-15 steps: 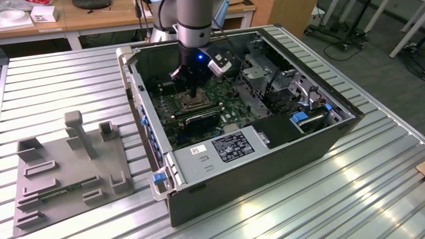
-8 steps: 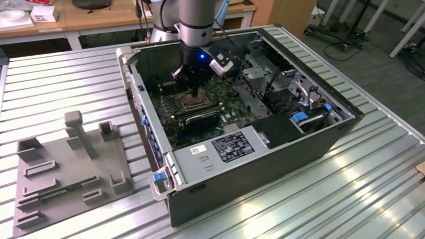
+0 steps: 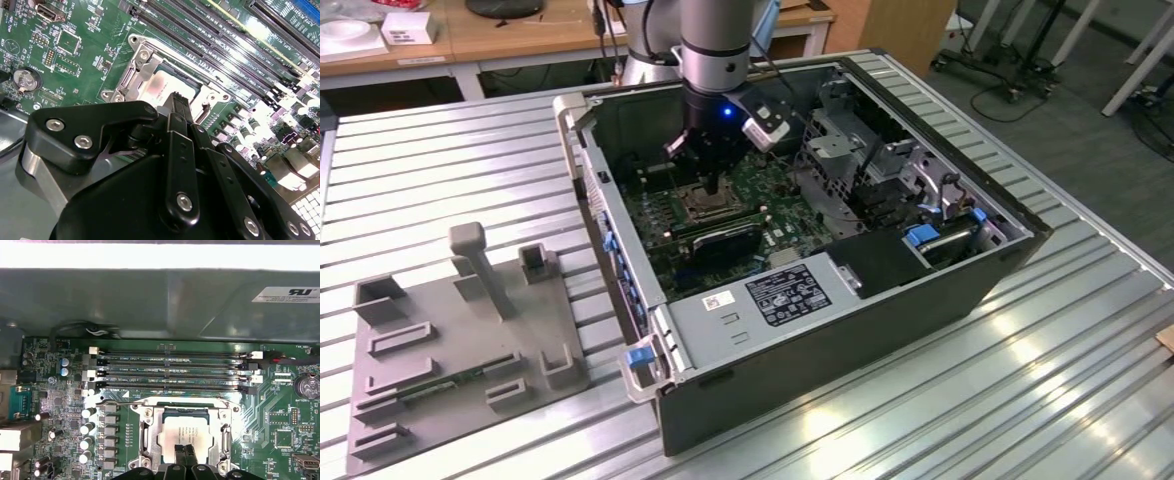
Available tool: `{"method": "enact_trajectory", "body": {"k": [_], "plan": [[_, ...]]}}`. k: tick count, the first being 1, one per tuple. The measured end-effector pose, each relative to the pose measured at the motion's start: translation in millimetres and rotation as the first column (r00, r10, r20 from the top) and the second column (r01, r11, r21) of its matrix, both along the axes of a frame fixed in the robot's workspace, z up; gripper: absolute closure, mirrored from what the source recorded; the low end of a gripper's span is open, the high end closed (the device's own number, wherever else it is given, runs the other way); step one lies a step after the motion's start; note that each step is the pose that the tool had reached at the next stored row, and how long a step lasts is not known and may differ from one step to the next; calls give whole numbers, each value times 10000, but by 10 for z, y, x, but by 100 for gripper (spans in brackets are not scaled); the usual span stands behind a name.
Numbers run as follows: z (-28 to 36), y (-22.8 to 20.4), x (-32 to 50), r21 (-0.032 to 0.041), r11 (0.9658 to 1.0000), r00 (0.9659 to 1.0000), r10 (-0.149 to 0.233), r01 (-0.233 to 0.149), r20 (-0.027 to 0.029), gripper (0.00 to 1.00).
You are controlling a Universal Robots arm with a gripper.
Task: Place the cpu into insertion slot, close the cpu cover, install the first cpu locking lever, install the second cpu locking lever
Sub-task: 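Install the first cpu locking lever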
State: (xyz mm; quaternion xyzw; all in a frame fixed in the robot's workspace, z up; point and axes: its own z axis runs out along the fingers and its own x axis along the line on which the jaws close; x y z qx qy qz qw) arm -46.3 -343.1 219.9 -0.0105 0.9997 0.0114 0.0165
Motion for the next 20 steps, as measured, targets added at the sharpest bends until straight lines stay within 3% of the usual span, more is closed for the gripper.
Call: {"method": "enact_trajectory", "body": {"k": [11,17,20], "plan": [[8,2,5,-1,10000,10000,1,-1,0,90],[90,10,4,-1,10000,10000,0,0,2,90],[96,10,4,-3,10000,10000,0,0,4,90]]}}
